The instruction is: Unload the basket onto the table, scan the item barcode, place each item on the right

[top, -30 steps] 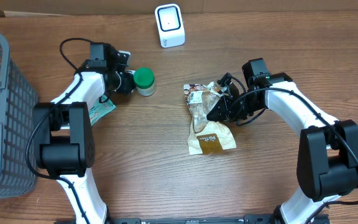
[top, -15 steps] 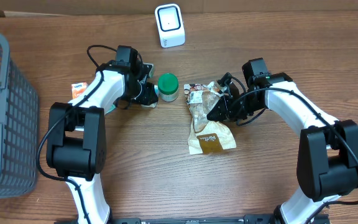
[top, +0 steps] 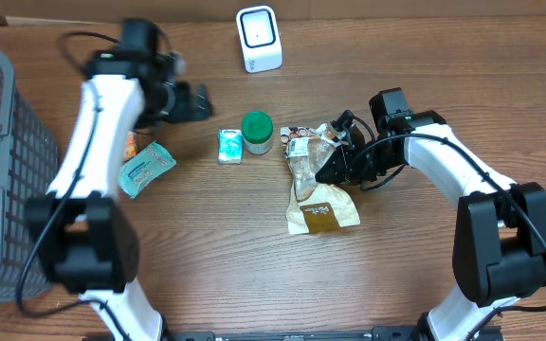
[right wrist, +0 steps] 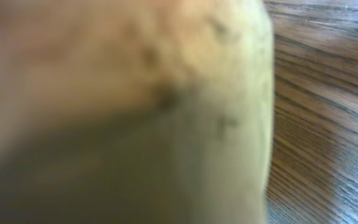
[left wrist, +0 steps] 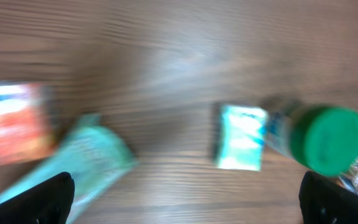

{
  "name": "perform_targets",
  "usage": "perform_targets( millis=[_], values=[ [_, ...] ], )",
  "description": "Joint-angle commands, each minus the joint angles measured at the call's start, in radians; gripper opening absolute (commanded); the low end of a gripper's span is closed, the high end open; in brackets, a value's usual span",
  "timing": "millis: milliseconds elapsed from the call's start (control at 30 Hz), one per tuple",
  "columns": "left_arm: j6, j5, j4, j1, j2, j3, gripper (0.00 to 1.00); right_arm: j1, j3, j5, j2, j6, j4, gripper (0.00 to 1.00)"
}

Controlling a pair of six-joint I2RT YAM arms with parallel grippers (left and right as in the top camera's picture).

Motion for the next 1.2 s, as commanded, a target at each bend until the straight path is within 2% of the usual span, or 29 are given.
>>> perform_targets(
  millis=[0, 133, 267, 300, 333, 367, 400, 467, 533, 600, 633, 667, 700, 733, 767, 867, 1167],
  values=[
    [-0.052, -0.159, -0.019, 0.129, -0.026, -0.004, 0.98, 0.003, 0.003, -0.008, -0.010, -0.004, 0.003, 0.04],
    [-0.055, -0.200, 0.055, 0.249, -0.026, -0.113, 0.97, 0.003, 0.003, -0.008, -0.010, -0.004, 0.004, 0.04],
    [0.018, -0.185, 0.213, 0.329, -0.026, -0.261, 0.92, 0.003, 0.003, -0.008, -0.010, -0.004, 0.008, 0.04],
    [0.052, -0.180, 0.255, 0.338, -0.026, -0.297, 0.84, 0.003, 0.003, -0.008, -0.010, -0.004, 0.011, 0.04],
    [0.078, -0.179, 0.287, 0.341, -0.026, -0.322, 0.80, 0.003, 0.003, -0.008, -0.010, -0.004, 0.011, 0.04],
    [0.130, -0.179, 0.354, 0.343, -0.026, -0.372, 0.62, 0.003, 0.003, -0.008, -0.010, -0.004, 0.011, 0.04],
    [0.152, -0.179, 0.395, 0.336, -0.026, -0.395, 0.54, 0.003, 0.003, -0.008, -0.010, -0.004, 0.011, 0.04],
    [0.153, -0.179, 0.434, 0.330, -0.026, -0.413, 0.50, 0.003, 0.003, -0.008, -0.010, -0.004, 0.011, 0.04],
    [0.166, -0.179, 0.470, 0.325, -0.026, -0.429, 0.42, 0.003, 0.003, -0.008, -0.010, -0.004, 0.011, 0.04],
    [0.168, -0.179, 0.505, 0.324, -0.026, -0.449, 0.40, 0.003, 0.003, -0.008, -0.010, -0.004, 0.010, 0.04],
    [0.169, -0.179, 0.537, 0.324, -0.026, -0.468, 0.27, 0.003, 0.003, -0.008, -0.010, -0.004, 0.010, 0.04],
    [0.169, -0.174, 0.568, 0.324, -0.026, -0.485, 0.22, 0.003, 0.003, -0.008, -0.010, -0.004, 0.010, 0.04],
    [0.176, -0.161, 0.599, 0.324, -0.026, -0.500, 0.23, 0.003, 0.003, -0.008, -0.010, -0.004, 0.010, 0.04],
    [0.189, -0.140, 0.625, 0.324, -0.026, -0.513, 0.28, 0.003, 0.003, -0.008, -0.010, -0.004, 0.010, 0.04],
    [0.204, -0.108, 0.644, 0.323, -0.026, -0.525, 0.37, 0.003, 0.003, -0.008, -0.010, -0.004, 0.010, 0.04],
    [0.224, -0.075, 0.697, 0.311, -0.026, -0.563, 0.48, 0.003, 0.003, -0.008, -0.010, -0.004, 0.010, 0.04],
    [0.238, -0.083, 0.717, 0.266, -0.026, -0.640, 0.43, 0.003, 0.003, -0.008, -0.010, -0.004, 0.005, 0.04]
  ],
)
